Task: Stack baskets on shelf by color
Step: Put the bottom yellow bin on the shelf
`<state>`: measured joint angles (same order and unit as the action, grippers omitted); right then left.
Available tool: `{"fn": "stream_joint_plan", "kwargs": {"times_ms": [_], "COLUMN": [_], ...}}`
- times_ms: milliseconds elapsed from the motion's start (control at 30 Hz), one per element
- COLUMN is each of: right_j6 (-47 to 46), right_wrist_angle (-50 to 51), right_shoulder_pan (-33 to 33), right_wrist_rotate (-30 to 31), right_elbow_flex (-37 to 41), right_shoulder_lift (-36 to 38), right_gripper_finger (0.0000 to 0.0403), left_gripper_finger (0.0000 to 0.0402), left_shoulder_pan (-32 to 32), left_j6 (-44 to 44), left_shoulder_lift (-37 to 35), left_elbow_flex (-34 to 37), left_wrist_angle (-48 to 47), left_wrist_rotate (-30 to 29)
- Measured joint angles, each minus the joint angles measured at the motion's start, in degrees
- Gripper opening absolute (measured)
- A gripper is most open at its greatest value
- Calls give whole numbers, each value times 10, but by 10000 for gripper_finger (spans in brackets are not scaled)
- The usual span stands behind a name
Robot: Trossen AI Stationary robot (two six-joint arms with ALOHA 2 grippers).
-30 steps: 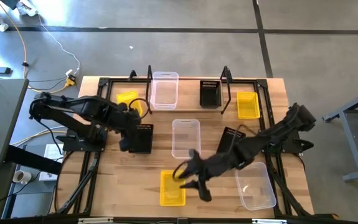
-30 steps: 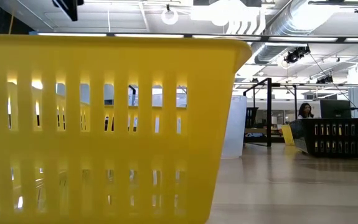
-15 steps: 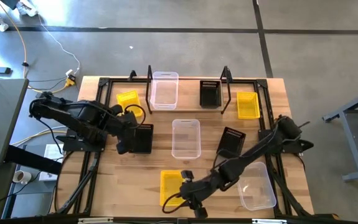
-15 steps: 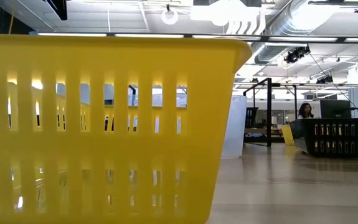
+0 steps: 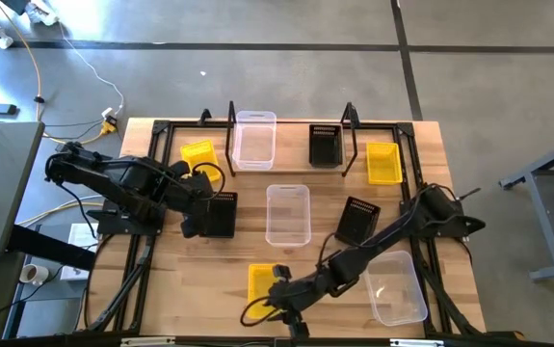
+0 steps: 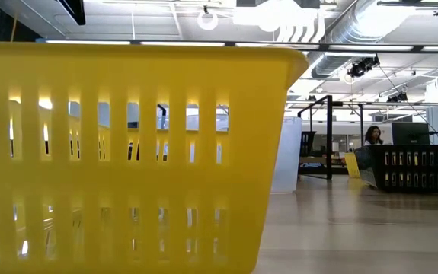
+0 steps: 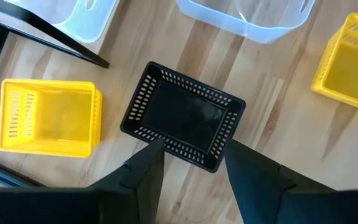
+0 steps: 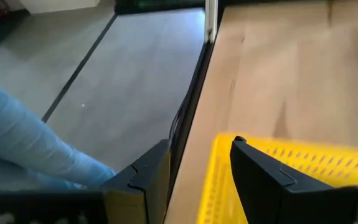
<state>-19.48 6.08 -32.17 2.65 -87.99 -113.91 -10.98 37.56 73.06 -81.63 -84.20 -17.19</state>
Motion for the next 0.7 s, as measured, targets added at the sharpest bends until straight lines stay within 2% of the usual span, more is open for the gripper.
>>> {"fn": "stream_joint_plan", "kwargs": {"times_ms": [367, 700], "right_j6": [16, -3], "right_wrist_angle": [185, 202], "right_shoulder_pan": [7, -9], "right_wrist_rotate": [1, -23], "right_elbow_flex": [-135, -155], "right_shoulder_lift": [-69, -129], "right_gripper_finger": [153, 153], "left_gripper_finger": [158, 158], "left_shoulder_pan": [0, 0], "left_j6": [0, 0], "left_shoulder_lift": [0, 0], "left_elbow_flex": [0, 0], "left_wrist_angle": [0, 0], "left_wrist_rotate": [0, -1]}}
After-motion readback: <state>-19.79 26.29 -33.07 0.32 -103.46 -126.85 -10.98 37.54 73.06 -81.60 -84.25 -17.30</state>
